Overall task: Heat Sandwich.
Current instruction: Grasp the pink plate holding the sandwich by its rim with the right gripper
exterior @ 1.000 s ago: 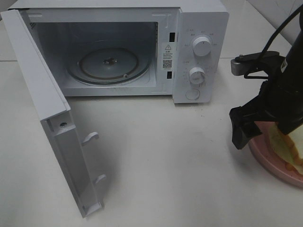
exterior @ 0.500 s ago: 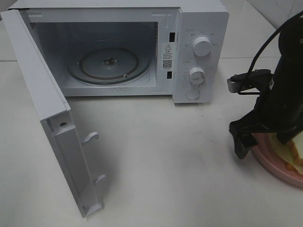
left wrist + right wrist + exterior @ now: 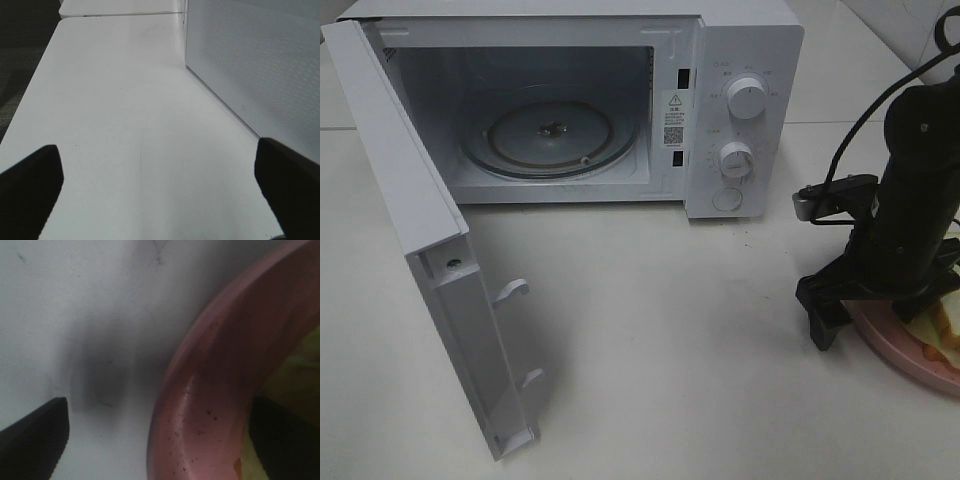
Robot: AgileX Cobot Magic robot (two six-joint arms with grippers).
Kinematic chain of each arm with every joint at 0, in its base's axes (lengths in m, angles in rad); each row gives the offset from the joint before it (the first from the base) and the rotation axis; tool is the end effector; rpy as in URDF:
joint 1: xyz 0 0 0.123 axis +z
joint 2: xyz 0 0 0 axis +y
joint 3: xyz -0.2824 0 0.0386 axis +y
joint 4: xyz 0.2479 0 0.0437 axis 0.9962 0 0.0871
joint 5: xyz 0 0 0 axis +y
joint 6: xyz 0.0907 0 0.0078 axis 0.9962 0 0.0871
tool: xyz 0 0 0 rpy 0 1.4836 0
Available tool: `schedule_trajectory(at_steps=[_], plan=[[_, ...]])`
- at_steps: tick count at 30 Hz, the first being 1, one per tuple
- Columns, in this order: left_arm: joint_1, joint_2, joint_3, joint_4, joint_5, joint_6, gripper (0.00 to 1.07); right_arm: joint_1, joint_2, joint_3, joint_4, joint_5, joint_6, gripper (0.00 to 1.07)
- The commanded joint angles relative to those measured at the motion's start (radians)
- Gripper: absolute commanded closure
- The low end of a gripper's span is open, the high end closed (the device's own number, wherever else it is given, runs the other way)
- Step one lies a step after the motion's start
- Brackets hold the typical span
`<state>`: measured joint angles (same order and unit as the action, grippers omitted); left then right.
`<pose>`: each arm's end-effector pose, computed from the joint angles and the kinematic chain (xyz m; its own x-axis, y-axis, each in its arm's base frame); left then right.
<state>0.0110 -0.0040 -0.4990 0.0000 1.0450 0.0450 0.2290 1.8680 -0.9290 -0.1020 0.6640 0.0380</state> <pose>-0.0047 -0.0001 0.2782 -0.4393 0.0402 -0.8974 0.0088 0.9991 0.0404 0.2997 0.0640 0.1168 -0.9619 -0.2677 -0.0548 -0.2641 0.9623 -0.0650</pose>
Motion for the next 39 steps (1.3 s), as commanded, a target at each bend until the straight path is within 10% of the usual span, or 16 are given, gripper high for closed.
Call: schedule_trajectory(at_steps=[1, 15, 27, 39], plan=[[0.002, -0.027, 0.005, -0.010, -0.017, -0.003, 0.03, -0.002, 0.030, -0.003, -0.004, -0.017, 0.010, 0.16], [0.002, -0.027, 0.005, -0.010, -0.017, -0.003, 0.03, -0.002, 0.036, -0.003, -0.004, -0.020, 0.010, 0.30], [0.002, -0.027, 0.005, -0.010, -0.017, -0.003, 0.03, -0.002, 0.036, -0.003, -0.023, 0.003, 0.022, 1.07], [0.002, -0.027, 0.005, -0.010, -0.017, -0.003, 0.03, -0.002, 0.036, -0.003, -0.027, 0.010, 0.041, 1.07]])
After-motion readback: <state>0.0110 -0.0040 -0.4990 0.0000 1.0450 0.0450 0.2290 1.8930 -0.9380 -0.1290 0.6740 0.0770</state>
